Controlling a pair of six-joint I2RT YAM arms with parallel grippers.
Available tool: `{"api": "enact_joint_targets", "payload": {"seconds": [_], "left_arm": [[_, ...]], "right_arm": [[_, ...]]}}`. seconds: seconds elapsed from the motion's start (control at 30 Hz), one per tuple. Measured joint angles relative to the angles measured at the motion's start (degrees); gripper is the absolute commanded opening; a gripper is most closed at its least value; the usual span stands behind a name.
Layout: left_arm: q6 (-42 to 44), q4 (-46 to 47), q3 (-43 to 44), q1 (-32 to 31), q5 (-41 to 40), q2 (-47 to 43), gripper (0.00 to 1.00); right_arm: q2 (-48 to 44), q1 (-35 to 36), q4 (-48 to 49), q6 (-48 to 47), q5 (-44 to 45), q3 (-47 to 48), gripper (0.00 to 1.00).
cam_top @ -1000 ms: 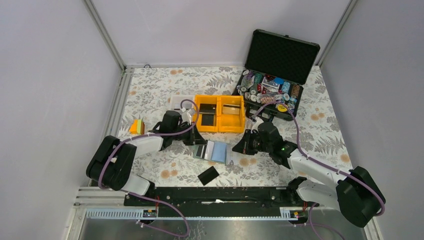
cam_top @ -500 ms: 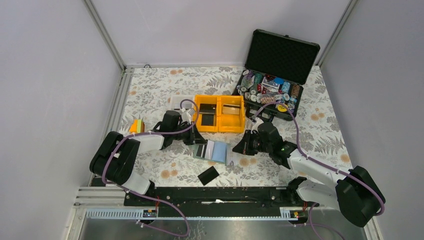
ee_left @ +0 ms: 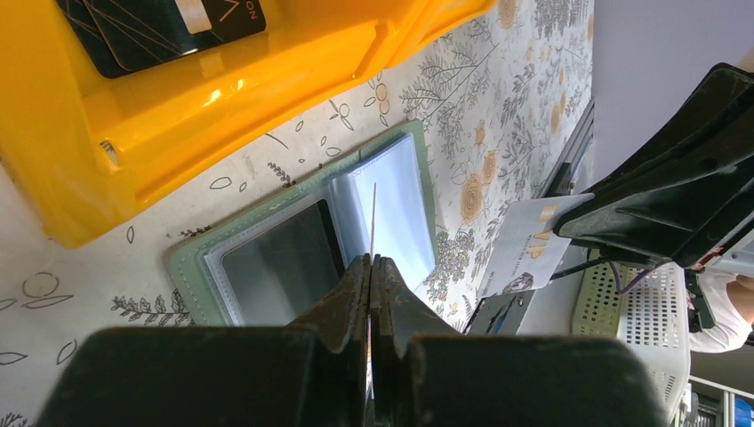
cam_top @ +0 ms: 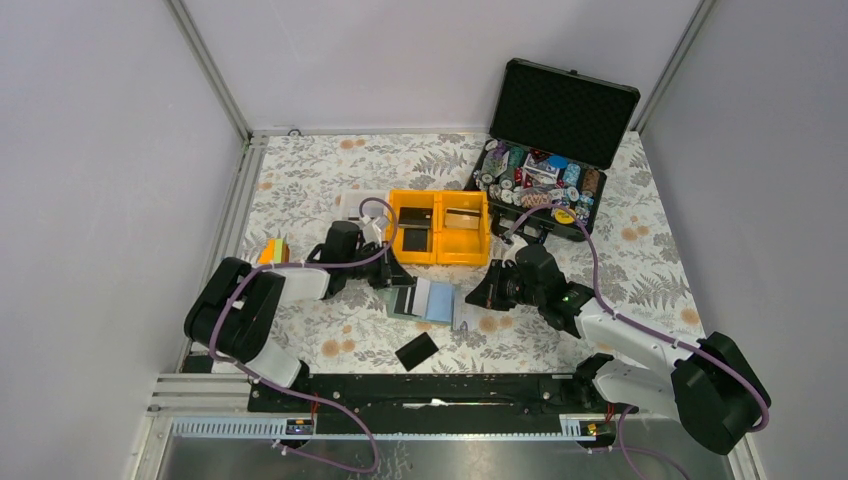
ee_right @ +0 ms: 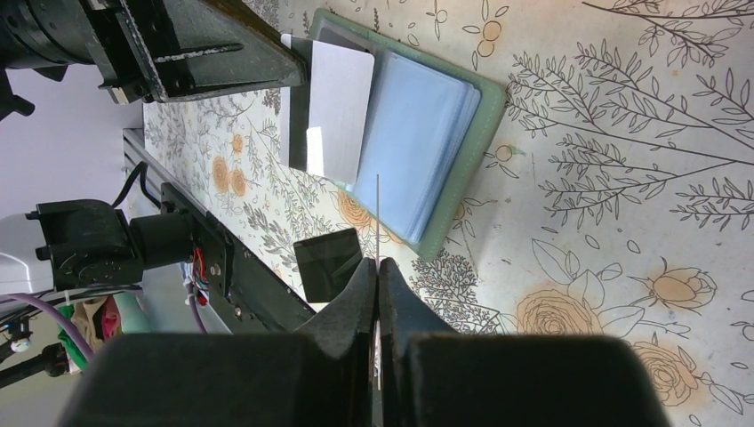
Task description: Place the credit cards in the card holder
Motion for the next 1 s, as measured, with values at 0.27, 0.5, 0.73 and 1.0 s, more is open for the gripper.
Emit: {"api": "enact_joint_targets", "payload": {"seconds": [0.27,0.5,0.73,1.0], "left_arm": [[-5.4,7.2,-2.2,0.4,1.1,2.1,0.00],[-7.0,8.7,-3.5,0.4,1.1,2.3,0.00],[-8.5,8.8,-5.9,0.6,-0.2,1.8,0.00],[-10.3,10.7,-6.3,0.6,-1.3,1.4,0.00]], "right_arm": [[-0.2,0.0,-0.5,0.0,0.1,0.0,0.00],[-1.6,0.0,-1.6,0.0,0.8,0.0,0.00],[-2.8,0.0,-1.9,0.0,1.7,0.0,0.00],[-3.7,0.0,-3.7,0.0,2.1,0.0,0.00]]}}
